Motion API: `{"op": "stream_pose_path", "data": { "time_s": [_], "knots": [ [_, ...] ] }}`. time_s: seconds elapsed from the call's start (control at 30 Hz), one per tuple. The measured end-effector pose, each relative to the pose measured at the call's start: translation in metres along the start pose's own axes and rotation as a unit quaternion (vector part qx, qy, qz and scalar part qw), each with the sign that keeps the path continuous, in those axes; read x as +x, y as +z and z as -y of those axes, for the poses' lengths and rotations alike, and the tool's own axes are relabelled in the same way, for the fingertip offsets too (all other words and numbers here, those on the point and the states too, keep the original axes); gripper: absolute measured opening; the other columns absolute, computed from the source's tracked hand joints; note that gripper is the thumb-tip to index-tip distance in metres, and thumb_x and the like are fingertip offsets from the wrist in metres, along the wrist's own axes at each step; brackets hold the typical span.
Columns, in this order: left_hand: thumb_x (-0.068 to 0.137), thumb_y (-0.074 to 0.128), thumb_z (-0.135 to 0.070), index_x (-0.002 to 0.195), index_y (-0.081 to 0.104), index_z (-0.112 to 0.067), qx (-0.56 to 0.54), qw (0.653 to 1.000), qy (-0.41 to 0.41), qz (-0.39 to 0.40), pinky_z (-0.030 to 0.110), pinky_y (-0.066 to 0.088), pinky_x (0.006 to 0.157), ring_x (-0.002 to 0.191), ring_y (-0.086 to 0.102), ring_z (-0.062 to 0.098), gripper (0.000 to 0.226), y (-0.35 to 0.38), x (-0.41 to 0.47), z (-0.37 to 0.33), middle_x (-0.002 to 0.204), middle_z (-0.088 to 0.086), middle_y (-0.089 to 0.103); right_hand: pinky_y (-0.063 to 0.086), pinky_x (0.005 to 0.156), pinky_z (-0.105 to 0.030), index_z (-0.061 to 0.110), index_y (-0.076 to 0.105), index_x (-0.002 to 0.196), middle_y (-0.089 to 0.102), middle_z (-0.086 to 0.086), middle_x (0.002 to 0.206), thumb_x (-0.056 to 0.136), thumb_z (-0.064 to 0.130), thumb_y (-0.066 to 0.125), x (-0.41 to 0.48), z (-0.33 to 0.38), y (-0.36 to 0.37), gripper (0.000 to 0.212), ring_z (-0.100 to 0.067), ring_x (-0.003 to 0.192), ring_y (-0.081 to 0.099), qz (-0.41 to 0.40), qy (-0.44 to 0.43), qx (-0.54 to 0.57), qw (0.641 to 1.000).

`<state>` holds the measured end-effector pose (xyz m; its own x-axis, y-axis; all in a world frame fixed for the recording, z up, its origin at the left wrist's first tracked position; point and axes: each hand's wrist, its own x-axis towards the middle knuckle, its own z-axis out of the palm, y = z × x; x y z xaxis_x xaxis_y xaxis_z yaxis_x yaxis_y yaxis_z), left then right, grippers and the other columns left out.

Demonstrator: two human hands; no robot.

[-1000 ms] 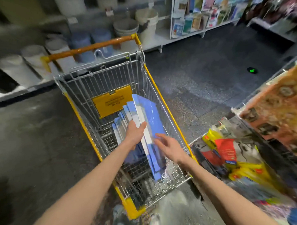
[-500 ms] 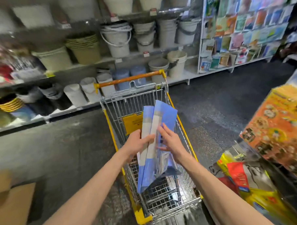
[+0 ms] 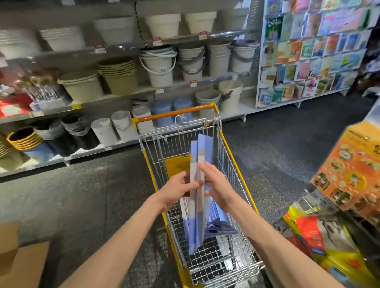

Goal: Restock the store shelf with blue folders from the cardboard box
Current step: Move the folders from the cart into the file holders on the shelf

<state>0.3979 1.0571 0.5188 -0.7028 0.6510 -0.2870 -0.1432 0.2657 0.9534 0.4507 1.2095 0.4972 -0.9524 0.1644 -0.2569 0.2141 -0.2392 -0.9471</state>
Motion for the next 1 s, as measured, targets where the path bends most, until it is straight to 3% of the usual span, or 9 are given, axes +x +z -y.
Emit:
{"op": "stream_pose_path", "data": {
  "time_s": [0.17, 0.27, 0.33, 0.5, 0.57, 0.67, 0.8, 0.9, 1.0],
  "knots": [
    [0.085, 0.076, 0.001, 0.131, 0.047, -0.042, 0.035, 0.994, 0.030, 0.096, 0.019, 0.053, 0.091, 0.116, 0.063, -0.002, 0.070, -0.010, -0.017, -0.025, 0.129, -0.016, 0.063, 0.055, 0.093, -0.051, 0.016, 0.061, 0.116, 0.072, -0.009, 0.110, 0.077, 0.060, 0.079, -0.011, 0.037, 0.017, 0.061, -0.028, 0.105, 0.070, 0.015, -0.072, -0.072, 0.995],
    [0.081, 0.077, 0.008, 0.148, 0.042, -0.029, 0.045, 0.988, 0.065, 0.135, 0.028, 0.046, 0.110, 0.130, 0.055, 0.003, 0.084, -0.027, -0.025, -0.043, 0.146, -0.008, 0.054, 0.058, 0.078, -0.041, 0.021, 0.065, 0.101, 0.072, 0.000, 0.092, 0.090, 0.038, 0.072, -0.020, 0.057, 0.034, 0.021, -0.020, 0.089, 0.070, -0.059, -0.148, -0.096, 0.983],
    [0.081, 0.076, 0.010, 0.156, 0.032, -0.026, 0.052, 0.983, 0.088, 0.155, 0.034, 0.043, 0.114, 0.135, 0.052, 0.009, 0.094, -0.035, -0.027, -0.058, 0.151, -0.004, 0.051, 0.059, 0.079, -0.049, 0.025, 0.067, 0.092, 0.071, 0.001, 0.086, 0.093, 0.032, 0.065, -0.023, 0.072, 0.042, 0.007, -0.017, 0.083, 0.068, -0.121, -0.172, -0.113, 0.971],
    [0.093, 0.066, 0.004, 0.144, 0.053, -0.023, 0.045, 0.982, 0.150, 0.104, 0.034, 0.055, 0.094, 0.108, 0.071, 0.011, 0.059, -0.059, -0.033, -0.105, 0.117, -0.003, 0.074, 0.054, 0.090, -0.060, 0.017, 0.072, 0.094, 0.074, -0.007, 0.096, 0.089, 0.043, 0.064, -0.057, 0.119, 0.058, 0.028, -0.024, 0.091, 0.071, -0.200, -0.202, -0.108, 0.953],
    [0.093, 0.068, -0.002, 0.133, 0.064, -0.008, 0.043, 0.978, 0.205, -0.020, 0.028, 0.056, 0.087, 0.087, 0.073, 0.005, 0.041, -0.067, -0.024, -0.119, 0.105, 0.005, 0.076, 0.054, 0.094, -0.056, 0.014, 0.072, 0.104, 0.075, -0.009, 0.105, 0.098, 0.037, 0.062, -0.082, 0.139, 0.062, 0.025, -0.028, 0.101, 0.071, -0.223, -0.203, -0.072, 0.951],
    [0.086, 0.081, -0.024, 0.130, 0.062, -0.010, 0.009, 0.950, 0.266, -0.164, 0.031, 0.056, 0.090, 0.098, 0.067, 0.012, 0.049, -0.078, -0.016, -0.139, 0.119, 0.005, 0.068, 0.056, 0.093, -0.050, 0.012, 0.069, 0.119, 0.074, -0.009, 0.114, 0.100, 0.038, 0.057, -0.119, 0.162, 0.060, 0.034, -0.031, 0.107, 0.070, -0.228, -0.203, -0.018, 0.952],
    [0.077, 0.086, -0.038, 0.145, 0.044, -0.007, -0.059, 0.965, 0.236, -0.102, 0.025, 0.050, 0.090, 0.111, 0.060, 0.013, 0.085, -0.059, -0.012, -0.167, 0.126, -0.001, 0.056, 0.054, 0.097, -0.049, 0.013, 0.065, 0.129, 0.068, -0.011, 0.127, 0.100, 0.043, 0.055, -0.177, 0.192, 0.051, 0.044, -0.034, 0.115, 0.066, -0.238, -0.208, -0.013, 0.949],
    [0.071, 0.086, -0.053, 0.115, 0.070, -0.007, -0.052, 0.968, 0.244, 0.003, 0.030, 0.056, 0.075, 0.085, 0.069, 0.012, 0.065, -0.034, -0.019, -0.182, 0.107, 0.005, 0.076, 0.057, 0.092, -0.042, 0.013, 0.066, 0.128, 0.069, -0.011, 0.123, 0.099, 0.048, 0.053, -0.221, 0.212, 0.050, 0.047, -0.029, 0.103, 0.070, -0.258, -0.212, -0.026, 0.942],
    [0.079, 0.082, -0.044, 0.094, 0.071, -0.015, -0.108, 0.958, 0.257, 0.069, 0.021, 0.052, 0.062, 0.066, 0.065, 0.002, 0.035, 0.005, -0.039, -0.199, 0.078, -0.009, 0.075, 0.060, 0.079, -0.034, 0.017, 0.068, 0.121, 0.072, -0.007, 0.113, 0.100, 0.047, 0.051, -0.270, 0.231, 0.042, 0.041, -0.021, 0.089, 0.072, -0.274, -0.231, -0.015, 0.934]
  ]
}}
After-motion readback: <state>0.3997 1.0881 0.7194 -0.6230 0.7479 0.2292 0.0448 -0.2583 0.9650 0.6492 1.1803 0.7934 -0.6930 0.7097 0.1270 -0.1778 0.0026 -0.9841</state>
